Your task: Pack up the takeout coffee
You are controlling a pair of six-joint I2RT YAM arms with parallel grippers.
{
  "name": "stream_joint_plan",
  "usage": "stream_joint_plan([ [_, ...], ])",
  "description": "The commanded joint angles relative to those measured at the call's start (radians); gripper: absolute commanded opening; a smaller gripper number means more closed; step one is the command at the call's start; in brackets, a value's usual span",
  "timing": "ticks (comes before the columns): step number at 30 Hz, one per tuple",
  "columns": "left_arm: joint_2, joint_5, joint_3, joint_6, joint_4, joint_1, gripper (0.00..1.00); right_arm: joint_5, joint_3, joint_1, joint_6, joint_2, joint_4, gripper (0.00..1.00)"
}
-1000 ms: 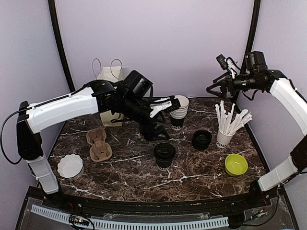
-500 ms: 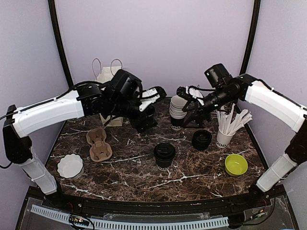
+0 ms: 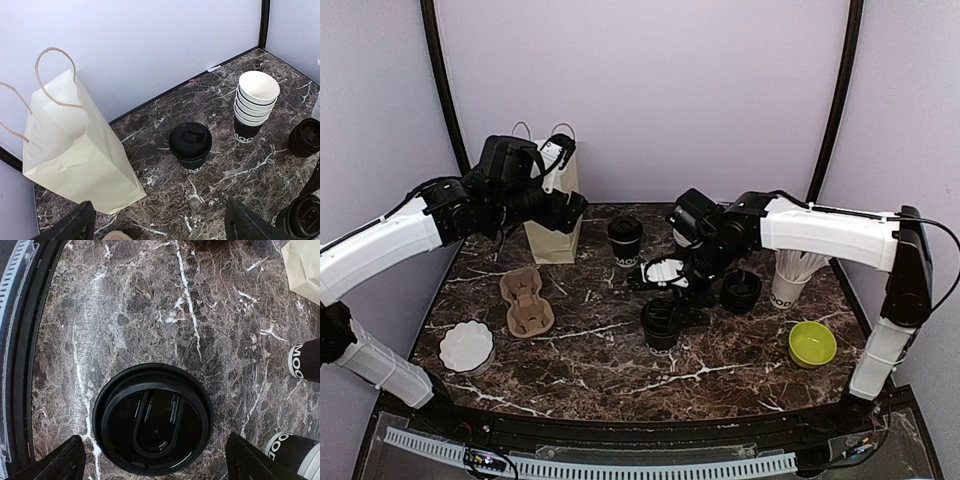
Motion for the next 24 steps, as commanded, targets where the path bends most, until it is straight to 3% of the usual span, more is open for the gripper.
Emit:
stream_joint_plan([
  [1,-0.022,0.018,-0.029,-0.036,0.032,0.007,0.92,0.064,0.048,0.019,-0.026,0.034,-0.007,0.99],
  [12,-0.028,0.044,-0.067,-0.06,0.042,0.016,0.92,0.042,0.081,0.035,-0.037,0.08,-0.066,0.84],
  [18,-0.031,0.05,-0.068,-0.07,0.035,0.016,0.92,0.023,0.099,0.037,-0.038,0.105,-0.103,0.82],
  [24,-0.041,0.05,-0.079,-0.079,0.031,0.016,0.92,0.029,0.144,0.037,0.0,0.13,-0.118,0.64],
])
